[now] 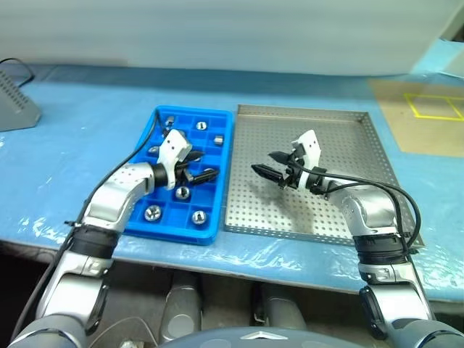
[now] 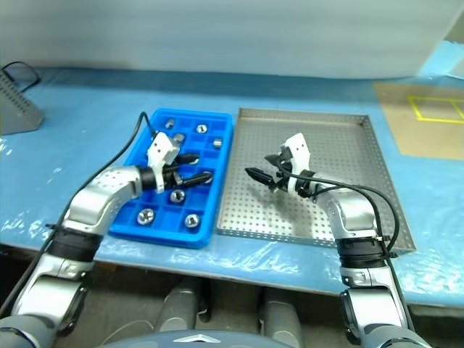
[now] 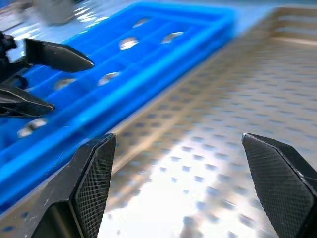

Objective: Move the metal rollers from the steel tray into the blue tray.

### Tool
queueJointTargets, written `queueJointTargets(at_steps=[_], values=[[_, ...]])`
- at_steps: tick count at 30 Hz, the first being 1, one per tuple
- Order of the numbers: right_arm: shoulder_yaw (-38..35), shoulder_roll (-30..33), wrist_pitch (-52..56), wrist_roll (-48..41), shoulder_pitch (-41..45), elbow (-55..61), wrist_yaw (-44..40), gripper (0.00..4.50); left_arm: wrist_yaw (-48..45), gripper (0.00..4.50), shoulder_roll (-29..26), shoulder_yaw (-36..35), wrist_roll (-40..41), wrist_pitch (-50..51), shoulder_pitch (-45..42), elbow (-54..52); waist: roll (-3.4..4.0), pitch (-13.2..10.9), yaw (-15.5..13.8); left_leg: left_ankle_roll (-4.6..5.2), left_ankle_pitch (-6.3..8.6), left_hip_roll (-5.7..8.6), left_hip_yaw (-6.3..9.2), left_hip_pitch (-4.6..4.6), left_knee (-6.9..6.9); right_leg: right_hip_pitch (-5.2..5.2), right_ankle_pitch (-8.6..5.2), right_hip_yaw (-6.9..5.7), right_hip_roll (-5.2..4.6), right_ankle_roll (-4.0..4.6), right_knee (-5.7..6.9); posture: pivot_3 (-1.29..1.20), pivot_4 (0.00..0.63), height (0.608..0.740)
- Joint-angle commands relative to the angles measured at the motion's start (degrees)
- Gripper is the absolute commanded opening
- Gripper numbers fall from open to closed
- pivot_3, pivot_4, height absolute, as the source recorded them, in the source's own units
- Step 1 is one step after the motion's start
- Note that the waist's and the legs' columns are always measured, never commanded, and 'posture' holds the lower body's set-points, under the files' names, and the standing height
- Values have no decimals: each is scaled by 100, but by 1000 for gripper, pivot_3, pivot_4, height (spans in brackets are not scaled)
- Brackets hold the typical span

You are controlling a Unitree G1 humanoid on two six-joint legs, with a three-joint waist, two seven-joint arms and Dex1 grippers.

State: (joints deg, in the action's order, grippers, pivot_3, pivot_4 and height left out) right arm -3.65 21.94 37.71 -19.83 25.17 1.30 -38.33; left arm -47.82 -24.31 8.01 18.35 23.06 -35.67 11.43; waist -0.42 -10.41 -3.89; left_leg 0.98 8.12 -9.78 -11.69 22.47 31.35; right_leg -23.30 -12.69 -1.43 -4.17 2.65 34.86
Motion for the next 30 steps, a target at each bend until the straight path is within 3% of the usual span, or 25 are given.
queueJointTargets(at_steps=[1, 8, 30], values=[[-368, -154, -287, 98, -108, 265, 673, 4189, 101, 3997, 380, -38, -284, -601, -682, 1007, 0, 0, 117, 2, 1, 0, -1, 3, 2, -2, 0, 0, 0, 0, 0, -241, 150, 740], [-408, -222, -403, 123, -254, 301, 1150, 4189, -167, 3997, 777, -64, -408, -1009, -1003, 1657, 1, 0, 363, 61, 37, -5, -2, 19, 40, -3, 0, -2, 0, 1, -3, -272, 150, 740], [-388, -117, -541, 71, 291, -194, 968, 4189, -170, 3997, 764, -258, -532, -938, -781, 1314, 4, -2, 301, 97, 60, -10, -2, 47, 100, 1, 9, -5, -5, 3, -1, -229, 150, 740]])
